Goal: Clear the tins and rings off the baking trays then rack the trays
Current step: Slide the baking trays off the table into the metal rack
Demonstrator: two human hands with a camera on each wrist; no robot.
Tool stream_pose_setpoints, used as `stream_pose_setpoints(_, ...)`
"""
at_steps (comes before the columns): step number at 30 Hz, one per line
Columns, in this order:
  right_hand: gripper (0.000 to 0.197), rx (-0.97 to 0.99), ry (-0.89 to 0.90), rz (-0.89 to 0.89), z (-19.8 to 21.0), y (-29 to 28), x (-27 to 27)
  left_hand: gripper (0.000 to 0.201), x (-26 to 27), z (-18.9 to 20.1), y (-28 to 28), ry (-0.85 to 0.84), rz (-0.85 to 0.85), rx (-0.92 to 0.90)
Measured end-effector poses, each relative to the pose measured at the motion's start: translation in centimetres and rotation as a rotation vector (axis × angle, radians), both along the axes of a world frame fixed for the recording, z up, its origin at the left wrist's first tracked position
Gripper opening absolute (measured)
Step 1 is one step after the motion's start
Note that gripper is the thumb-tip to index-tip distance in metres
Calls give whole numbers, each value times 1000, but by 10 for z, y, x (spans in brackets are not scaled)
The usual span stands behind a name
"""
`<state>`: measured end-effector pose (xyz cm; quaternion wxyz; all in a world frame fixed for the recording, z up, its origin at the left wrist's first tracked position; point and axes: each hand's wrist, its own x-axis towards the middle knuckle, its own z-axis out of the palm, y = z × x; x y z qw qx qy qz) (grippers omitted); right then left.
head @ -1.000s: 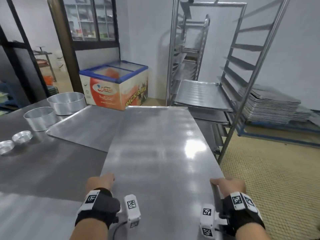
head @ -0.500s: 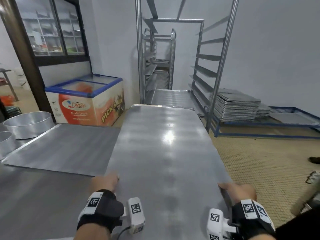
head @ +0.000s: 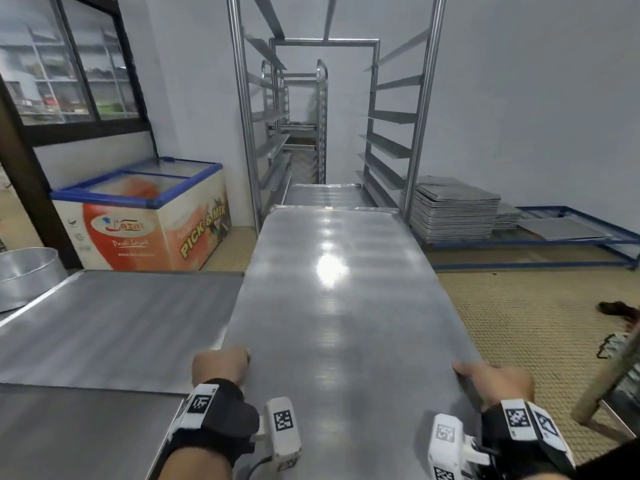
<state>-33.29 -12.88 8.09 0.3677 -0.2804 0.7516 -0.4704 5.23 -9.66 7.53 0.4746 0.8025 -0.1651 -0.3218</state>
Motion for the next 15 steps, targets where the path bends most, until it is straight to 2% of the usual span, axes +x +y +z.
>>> stream_pose_setpoints(3, 27, 23, -3, 30, 3, -21, -1, 48, 9, -17, -28, 67, 18, 25)
stream_pose_setpoints(5, 26, 48, -15, 39, 3, -37, -2, 48, 20, -43, -54, 116, 3, 53)
stream_pose_setpoints(7, 32, 65, -30, 48, 3, -53, -2, 48, 25, -54, -73, 134, 26, 52)
stream_pose_setpoints(11, 33, 85, -48, 60, 3, -91, -2, 52, 21, -56, -100, 136, 54, 42)
stream_pose_setpoints(13, 26, 86, -25, 67, 6, -110, -2, 55, 4, -29, -109, 106, 74, 30)
stream_pose_setpoints(15, 26, 74, -20, 67, 8, -131, -3, 47, -10, -9, -116, 81, 21, 61)
